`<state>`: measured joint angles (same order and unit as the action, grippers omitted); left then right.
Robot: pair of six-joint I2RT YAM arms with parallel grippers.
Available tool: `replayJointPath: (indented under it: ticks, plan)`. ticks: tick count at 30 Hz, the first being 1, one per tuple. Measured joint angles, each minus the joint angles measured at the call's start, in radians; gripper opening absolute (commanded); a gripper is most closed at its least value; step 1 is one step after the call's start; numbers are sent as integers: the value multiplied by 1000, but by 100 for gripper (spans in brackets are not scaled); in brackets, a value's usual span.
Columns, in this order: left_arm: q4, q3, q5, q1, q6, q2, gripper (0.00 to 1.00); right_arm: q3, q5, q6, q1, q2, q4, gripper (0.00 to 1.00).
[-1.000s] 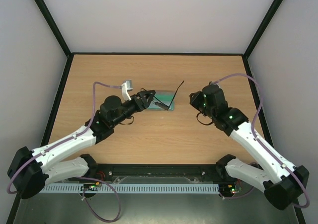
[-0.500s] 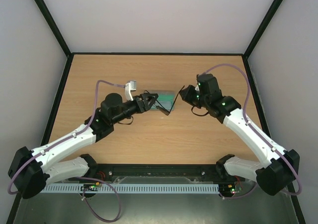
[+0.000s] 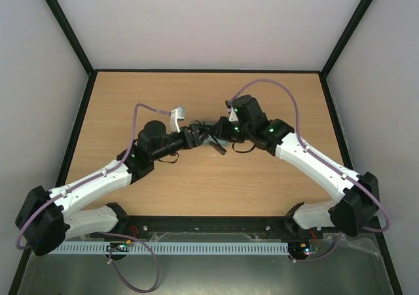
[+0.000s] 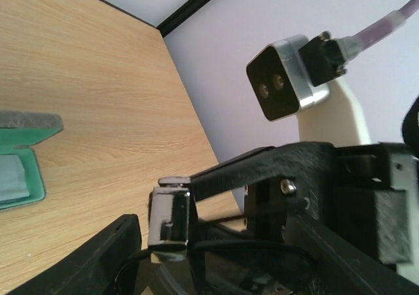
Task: Organize the sunglasses
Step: Fold the sunglasses.
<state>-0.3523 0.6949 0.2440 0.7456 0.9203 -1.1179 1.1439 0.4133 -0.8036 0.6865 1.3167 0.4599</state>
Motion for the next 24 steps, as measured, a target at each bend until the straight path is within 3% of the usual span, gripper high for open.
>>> replayJointPath:
  ticks: [8, 16, 19, 24]
  plan:
    - [-2, 26, 35, -5, -4, -8, 62, 45, 1, 53, 46, 16, 17, 12]
    - [-1, 28, 119, -42, -21, -14, 63, 8, -2, 84, 3, -13, 37, 23]
    - [2, 28, 177, -69, -32, -14, 63, -21, 5, 99, -80, -55, 41, 31]
    - [14, 28, 302, -120, -45, -1, 63, -47, 61, 152, -196, -140, 42, 58]
